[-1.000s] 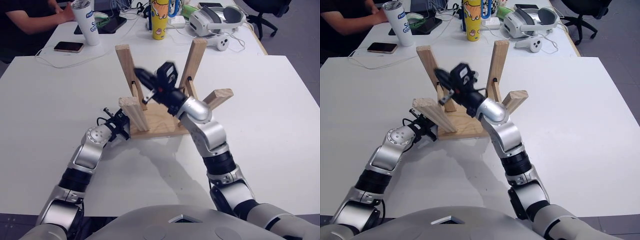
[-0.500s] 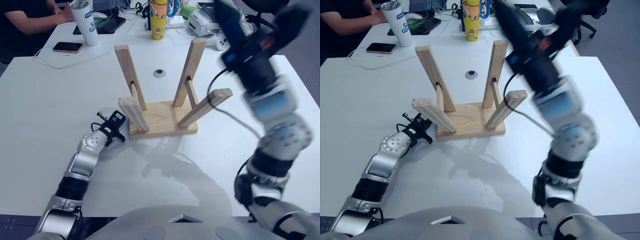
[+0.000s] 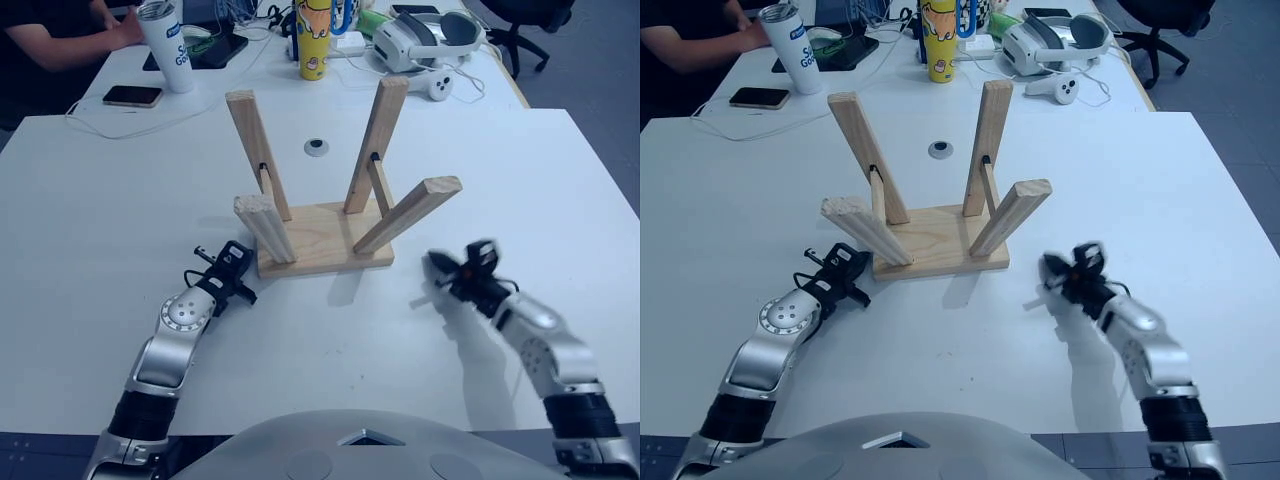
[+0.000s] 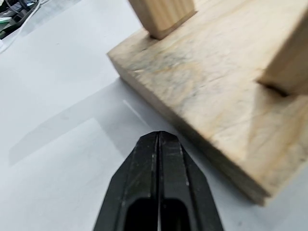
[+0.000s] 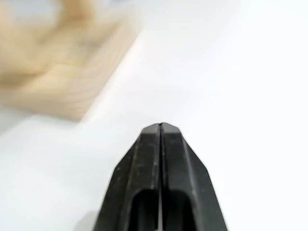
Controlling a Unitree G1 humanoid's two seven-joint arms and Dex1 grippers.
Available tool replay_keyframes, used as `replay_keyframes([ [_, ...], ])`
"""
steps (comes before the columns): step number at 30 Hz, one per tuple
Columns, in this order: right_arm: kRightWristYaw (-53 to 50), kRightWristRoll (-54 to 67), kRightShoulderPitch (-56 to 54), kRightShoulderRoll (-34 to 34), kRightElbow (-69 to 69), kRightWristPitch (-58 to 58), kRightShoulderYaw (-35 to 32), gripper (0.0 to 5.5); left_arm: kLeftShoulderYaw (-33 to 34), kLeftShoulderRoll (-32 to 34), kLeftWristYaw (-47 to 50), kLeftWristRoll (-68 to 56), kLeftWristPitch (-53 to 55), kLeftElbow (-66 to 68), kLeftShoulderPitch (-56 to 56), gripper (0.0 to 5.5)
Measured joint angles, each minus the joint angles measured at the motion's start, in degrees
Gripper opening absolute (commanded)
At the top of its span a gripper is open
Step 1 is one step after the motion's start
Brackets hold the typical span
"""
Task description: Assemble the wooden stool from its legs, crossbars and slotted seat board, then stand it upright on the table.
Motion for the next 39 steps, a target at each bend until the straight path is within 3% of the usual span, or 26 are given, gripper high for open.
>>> replay_keyframes([
  [8, 3.6, -7.7, -1.4, 2.5, 0.1, -3.9, 5.0, 0.00, -1.5, 4.1, -4.8, -0.5, 0.4, -0.4, -0.6, 0.01],
  [23, 1.7, -15.4, -3.7, 4.8, 3.2, -7.4, 4.4, 0.00, -2.7, 6.2, -5.6, -0.1, 1.2, 0.1, -2.0, 0.01],
  [30, -1.2, -18.2, -5.4, 9.0, 5.4, -8.4, 5.3, 0.00, -4.6, 6.9, -4.7, 3.2, 0.1, 0.0, -2.1, 0.01],
  [39, -0.1, -15.6, -0.7, 7.0, -4.6, -1.1, 5.4, 0.00, -2.2, 6.9, -6.3, -2.7, 2.1, -4.1, 0.5, 0.01],
])
